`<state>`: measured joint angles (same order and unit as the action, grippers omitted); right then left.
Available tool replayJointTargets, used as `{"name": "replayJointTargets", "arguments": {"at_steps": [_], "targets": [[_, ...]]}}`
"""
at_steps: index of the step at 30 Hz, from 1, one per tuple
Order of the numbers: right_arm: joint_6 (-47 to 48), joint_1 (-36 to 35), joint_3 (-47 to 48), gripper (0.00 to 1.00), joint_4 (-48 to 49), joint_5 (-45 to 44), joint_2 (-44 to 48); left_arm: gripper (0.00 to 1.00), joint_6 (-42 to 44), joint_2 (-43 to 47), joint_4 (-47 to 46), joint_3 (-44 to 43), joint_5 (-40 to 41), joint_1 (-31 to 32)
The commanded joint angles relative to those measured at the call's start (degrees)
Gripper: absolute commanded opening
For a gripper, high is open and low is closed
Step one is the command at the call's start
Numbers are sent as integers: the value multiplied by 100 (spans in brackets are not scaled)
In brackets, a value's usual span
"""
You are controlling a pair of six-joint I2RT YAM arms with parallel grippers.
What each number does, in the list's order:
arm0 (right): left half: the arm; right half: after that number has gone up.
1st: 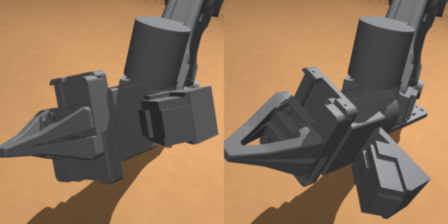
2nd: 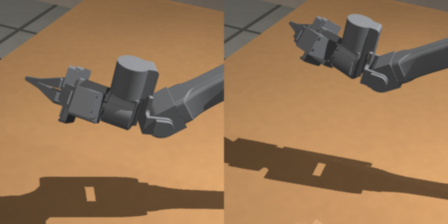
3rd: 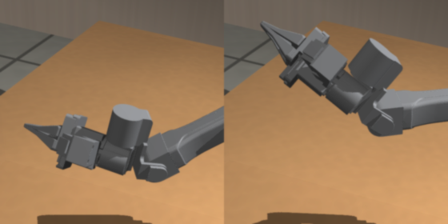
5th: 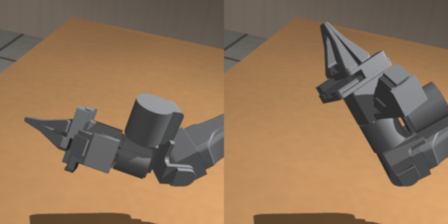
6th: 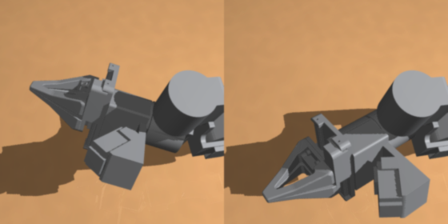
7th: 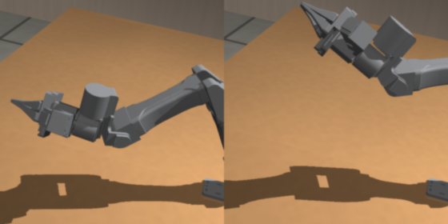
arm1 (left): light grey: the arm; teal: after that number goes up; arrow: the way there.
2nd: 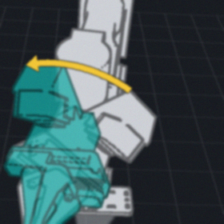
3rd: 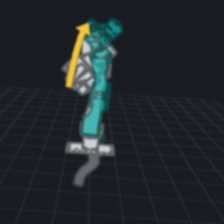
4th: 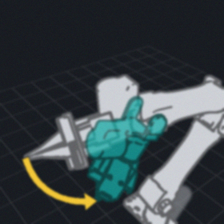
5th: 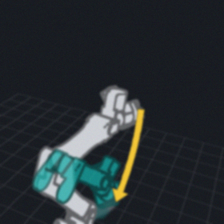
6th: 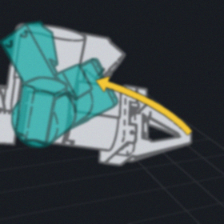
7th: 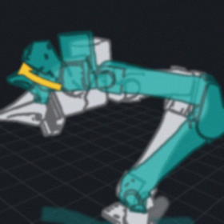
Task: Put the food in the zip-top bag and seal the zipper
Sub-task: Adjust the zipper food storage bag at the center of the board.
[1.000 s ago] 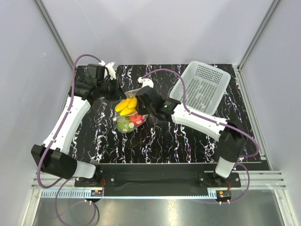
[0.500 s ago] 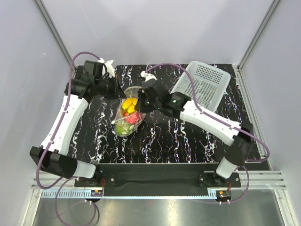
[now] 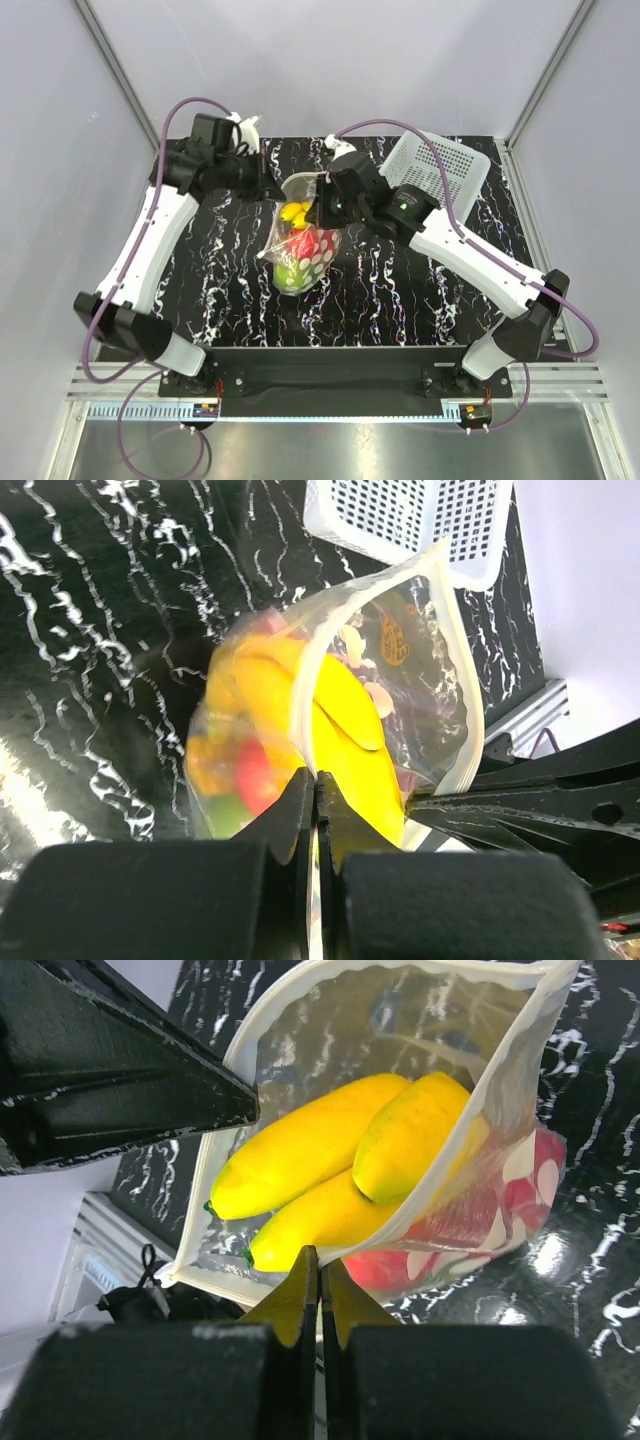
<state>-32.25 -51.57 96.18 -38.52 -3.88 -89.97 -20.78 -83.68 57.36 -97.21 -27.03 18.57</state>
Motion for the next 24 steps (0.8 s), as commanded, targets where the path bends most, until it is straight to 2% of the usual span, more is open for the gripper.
{"name": "replayJointTargets", "arguments": {"at_steps": [1,4,6,9,12,14,20,24], "targets": [[219,139,94,0,222,54,217,0,-102,-350,-252,-823,-426,86],[263,139,76,0,188,-95,410,0,-50,-596,1,-1491,-224,86],[228,139,15,0,108,-52,515,0,-6,-676,47,-1590,-268,103],[149,139,-527,0,441,115,604,0,126,-694,-93,-1074,-172,313],[61,139,-1003,0,749,45,420,0,135,-641,-645,119,-23,656],[17,139,-1092,0,785,98,253,0,170,-623,-761,403,48,901],[87,130,-996,0,785,125,111,0,504,-387,-437,326,1003,1105],[87,139,-1110,0,916,132,357,0,592,-237,-270,229,1147,1096]]}}
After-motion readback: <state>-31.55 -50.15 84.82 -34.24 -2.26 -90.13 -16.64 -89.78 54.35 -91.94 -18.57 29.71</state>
